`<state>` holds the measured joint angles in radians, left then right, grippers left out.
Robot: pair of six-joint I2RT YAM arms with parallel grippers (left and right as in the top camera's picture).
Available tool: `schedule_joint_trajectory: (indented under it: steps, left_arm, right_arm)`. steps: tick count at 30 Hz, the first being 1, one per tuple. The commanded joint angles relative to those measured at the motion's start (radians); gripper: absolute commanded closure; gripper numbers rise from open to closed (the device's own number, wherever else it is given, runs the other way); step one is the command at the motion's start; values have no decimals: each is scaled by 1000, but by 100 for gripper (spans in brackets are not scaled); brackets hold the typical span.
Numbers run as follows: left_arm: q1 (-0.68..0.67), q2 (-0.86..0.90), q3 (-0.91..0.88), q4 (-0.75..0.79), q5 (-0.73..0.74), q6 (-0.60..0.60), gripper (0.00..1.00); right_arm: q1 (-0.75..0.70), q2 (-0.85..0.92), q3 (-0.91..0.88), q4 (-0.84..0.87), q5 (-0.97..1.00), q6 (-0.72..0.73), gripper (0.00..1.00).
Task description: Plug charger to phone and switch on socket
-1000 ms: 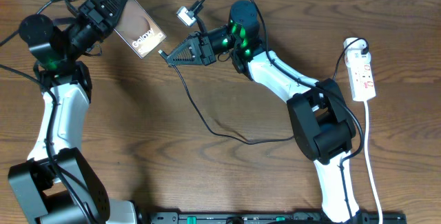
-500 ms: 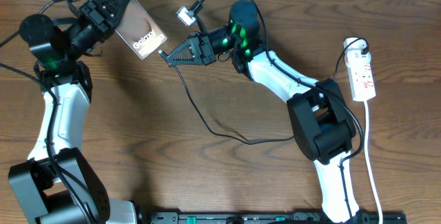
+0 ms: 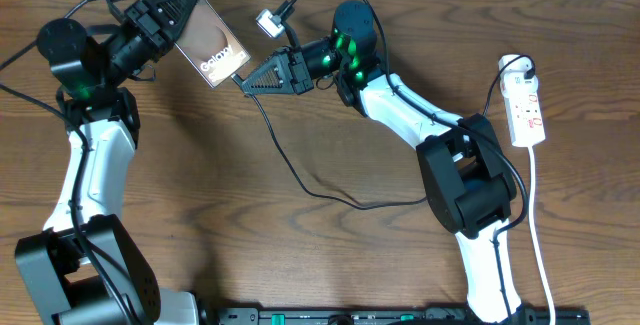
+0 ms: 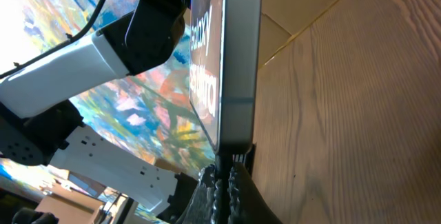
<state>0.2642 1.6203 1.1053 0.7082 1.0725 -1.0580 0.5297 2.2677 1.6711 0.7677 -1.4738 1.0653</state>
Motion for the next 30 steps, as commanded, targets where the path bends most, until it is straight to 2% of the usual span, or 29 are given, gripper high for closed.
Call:
schedule_joint_trajectory:
  steps: [1, 16, 30]
  left_arm:
    - [0, -19, 11, 16, -14, 17, 93]
    - [6, -19, 11, 42, -37, 26, 93]
    - [10, -19, 11, 42, 16, 24, 93]
  right_arm:
    - [2, 9, 1, 3, -3, 4, 99]
    - [2, 9, 1, 3, -11, 4, 99]
    - [-5, 9, 1, 3, -5, 4, 99]
